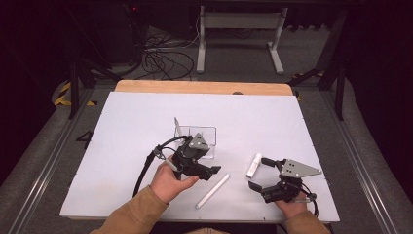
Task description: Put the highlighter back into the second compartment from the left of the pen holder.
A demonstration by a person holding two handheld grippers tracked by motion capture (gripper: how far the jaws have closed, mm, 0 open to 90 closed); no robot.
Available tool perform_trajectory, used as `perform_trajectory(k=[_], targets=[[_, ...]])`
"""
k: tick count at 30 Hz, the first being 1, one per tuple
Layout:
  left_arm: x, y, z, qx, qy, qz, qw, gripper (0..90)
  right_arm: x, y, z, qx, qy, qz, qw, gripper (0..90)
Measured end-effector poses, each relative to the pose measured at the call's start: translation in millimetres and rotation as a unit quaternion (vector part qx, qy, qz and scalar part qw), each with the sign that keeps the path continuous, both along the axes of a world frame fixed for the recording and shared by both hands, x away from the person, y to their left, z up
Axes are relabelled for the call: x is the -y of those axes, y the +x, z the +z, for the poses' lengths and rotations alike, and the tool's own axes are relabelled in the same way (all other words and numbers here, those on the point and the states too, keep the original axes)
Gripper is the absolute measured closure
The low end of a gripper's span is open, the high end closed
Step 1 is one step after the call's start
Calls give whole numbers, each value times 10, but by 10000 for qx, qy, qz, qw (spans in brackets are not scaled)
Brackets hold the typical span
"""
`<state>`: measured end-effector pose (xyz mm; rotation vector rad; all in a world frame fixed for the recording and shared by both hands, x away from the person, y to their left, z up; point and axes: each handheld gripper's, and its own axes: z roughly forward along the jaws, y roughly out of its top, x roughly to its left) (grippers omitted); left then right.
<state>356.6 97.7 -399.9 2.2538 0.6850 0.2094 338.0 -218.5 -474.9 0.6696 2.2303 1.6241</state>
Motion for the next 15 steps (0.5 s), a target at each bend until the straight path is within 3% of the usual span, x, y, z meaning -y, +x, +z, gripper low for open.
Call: perform_trajectory(k=[9,15], targets=[[125,-57,-127,-239,270,-48,9993,300,0,-1,1,7,-8,4,10000,35],[198,-72,-207,-360,498,-220,9979,321,-1,-1,1,12,-5,9,10000,36]])
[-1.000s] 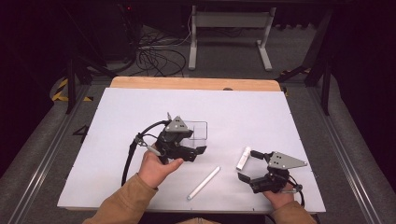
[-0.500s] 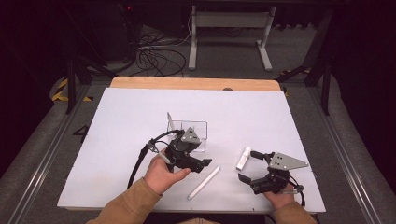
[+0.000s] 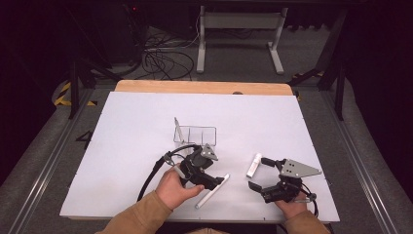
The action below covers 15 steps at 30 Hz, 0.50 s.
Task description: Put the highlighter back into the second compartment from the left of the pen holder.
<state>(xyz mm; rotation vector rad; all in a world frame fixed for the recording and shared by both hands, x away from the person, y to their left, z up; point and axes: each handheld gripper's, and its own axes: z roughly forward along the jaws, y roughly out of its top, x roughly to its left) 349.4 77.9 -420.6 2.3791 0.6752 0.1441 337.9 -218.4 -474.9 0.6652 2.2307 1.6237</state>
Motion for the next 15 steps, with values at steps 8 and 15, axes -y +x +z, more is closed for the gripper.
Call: perform_trajectory(k=[8,15], targets=[[80,-15,-110,-227,125,-124,9996,348,-2,1,-1,0,-22,-6,10000,36],[151,-29,-211,-268,442,-265,9983,356,-3,1,-2,-2,-32,-6,10000,36]])
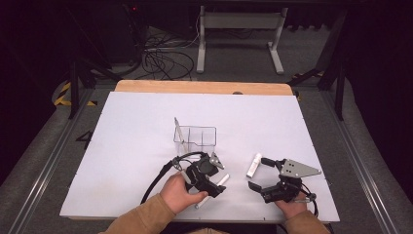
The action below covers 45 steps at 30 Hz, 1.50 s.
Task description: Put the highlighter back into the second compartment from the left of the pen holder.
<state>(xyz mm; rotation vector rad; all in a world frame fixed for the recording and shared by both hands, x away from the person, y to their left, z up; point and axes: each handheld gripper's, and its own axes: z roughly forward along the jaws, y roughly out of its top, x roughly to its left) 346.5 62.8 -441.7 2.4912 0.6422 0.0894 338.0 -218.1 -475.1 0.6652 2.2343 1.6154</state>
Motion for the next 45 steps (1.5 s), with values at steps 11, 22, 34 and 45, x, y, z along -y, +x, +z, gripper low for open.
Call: perform_trajectory(k=[11,22,34,45], targets=[[74,-27,-96,-135,263,-110,9995,361,-2,2,-2,5,-7,5,10000,37],[70,-4,-99,-257,247,172,9992,438,-2,1,-2,13,-15,-4,10000,37],[96,44,-125,-562,154,508,9970,618,2,1,-1,15,-14,-44,10000,36],[143,30,-159,-621,320,770,9946,748,3,-2,-2,37,20,-74,10000,36]])
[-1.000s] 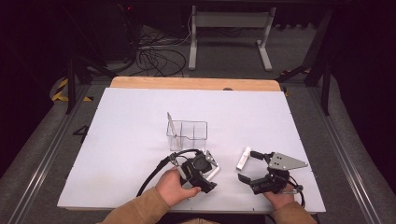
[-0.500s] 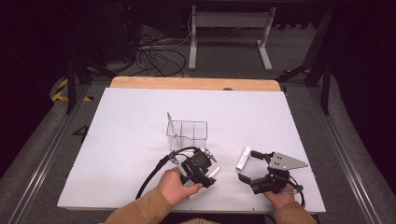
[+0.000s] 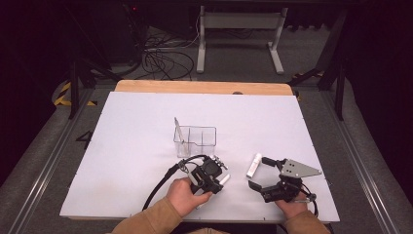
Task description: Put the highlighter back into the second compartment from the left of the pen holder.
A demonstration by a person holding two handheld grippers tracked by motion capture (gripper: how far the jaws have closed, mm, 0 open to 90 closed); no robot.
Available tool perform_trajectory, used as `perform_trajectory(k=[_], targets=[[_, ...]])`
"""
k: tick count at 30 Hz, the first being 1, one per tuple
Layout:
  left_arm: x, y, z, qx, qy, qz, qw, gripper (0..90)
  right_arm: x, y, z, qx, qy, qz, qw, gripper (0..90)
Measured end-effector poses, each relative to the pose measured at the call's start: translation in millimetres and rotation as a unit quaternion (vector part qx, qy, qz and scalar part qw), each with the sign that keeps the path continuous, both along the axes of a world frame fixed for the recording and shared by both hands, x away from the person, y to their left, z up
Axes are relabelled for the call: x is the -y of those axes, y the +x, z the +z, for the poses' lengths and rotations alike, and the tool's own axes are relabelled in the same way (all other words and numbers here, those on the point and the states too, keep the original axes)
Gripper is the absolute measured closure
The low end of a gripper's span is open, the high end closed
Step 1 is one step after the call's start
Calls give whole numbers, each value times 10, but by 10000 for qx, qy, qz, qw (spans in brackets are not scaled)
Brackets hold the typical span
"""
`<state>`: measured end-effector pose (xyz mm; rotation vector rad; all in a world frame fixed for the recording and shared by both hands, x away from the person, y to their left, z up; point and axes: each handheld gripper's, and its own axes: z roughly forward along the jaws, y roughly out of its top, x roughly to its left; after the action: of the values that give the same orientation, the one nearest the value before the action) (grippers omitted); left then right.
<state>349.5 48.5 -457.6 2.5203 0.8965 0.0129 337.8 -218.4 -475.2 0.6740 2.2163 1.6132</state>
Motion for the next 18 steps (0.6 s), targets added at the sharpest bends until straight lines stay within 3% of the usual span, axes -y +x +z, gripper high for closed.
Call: perform_trajectory(k=[7,13,18], targets=[[15,-10,1,-58,31,185,9998,779,-3,0,-1,0,-12,13,10000,36],[27,-25,7,90,107,146,9998,782,-6,0,-2,1,-22,22,10000,36],[9,-39,54,124,-62,152,9998,783,-4,-1,-1,5,-18,21,10000,36]])
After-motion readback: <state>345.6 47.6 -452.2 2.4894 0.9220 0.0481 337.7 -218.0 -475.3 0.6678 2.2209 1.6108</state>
